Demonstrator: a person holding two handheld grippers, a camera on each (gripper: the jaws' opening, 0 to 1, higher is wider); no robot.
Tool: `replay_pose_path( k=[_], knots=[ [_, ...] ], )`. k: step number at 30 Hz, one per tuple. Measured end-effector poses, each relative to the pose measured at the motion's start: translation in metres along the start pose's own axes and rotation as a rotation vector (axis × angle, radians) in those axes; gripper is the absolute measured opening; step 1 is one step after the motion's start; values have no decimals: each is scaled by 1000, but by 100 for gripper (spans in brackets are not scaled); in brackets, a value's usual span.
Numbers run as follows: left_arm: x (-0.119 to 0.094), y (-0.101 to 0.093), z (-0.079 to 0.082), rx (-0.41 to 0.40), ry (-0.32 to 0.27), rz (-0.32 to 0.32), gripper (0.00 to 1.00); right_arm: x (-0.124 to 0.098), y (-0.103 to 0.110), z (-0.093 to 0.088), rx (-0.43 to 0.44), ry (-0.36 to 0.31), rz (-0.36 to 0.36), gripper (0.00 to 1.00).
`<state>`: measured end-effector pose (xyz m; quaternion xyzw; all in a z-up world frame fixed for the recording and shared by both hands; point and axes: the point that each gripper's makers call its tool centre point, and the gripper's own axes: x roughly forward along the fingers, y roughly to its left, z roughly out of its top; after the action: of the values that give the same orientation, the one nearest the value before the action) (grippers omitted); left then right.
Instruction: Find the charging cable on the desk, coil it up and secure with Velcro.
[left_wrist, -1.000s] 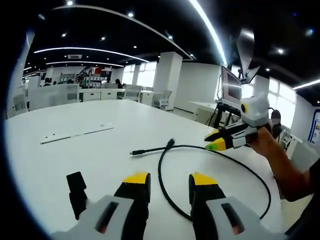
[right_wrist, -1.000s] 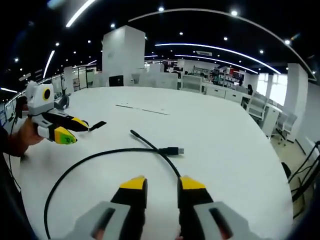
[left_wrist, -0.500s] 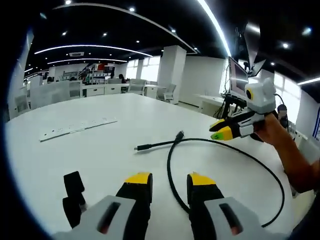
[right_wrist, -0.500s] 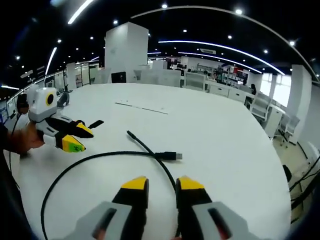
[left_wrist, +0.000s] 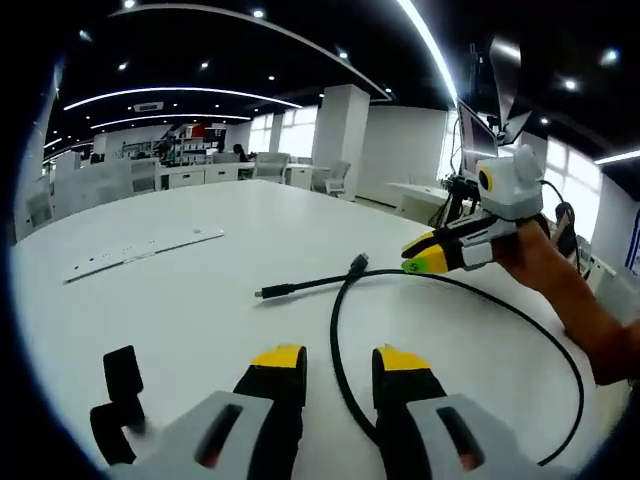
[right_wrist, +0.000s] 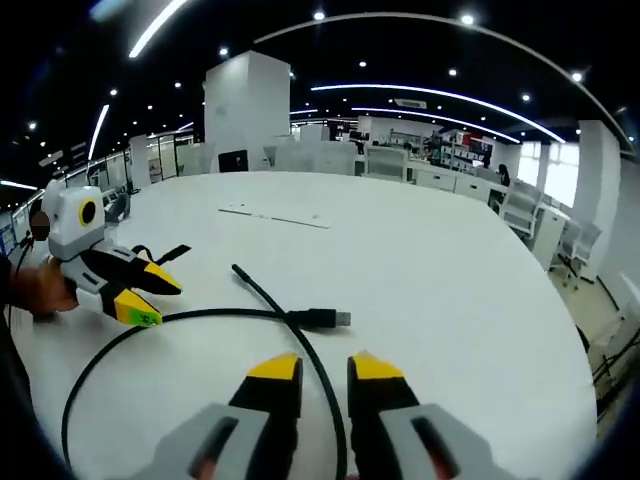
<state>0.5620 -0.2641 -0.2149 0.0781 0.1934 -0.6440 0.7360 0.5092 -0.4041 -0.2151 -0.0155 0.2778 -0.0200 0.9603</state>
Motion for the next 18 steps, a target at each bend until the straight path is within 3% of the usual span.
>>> replay_pose_path(
  k=[11, 18],
  knots=[
    [4, 1, -8, -15, 11, 10, 20, 5, 0, -4, -28, 9, 9, 19],
    [7, -10, -8, 13, -1, -18, 19, 9, -4, -10, -35, 29, 12, 18]
  ],
)
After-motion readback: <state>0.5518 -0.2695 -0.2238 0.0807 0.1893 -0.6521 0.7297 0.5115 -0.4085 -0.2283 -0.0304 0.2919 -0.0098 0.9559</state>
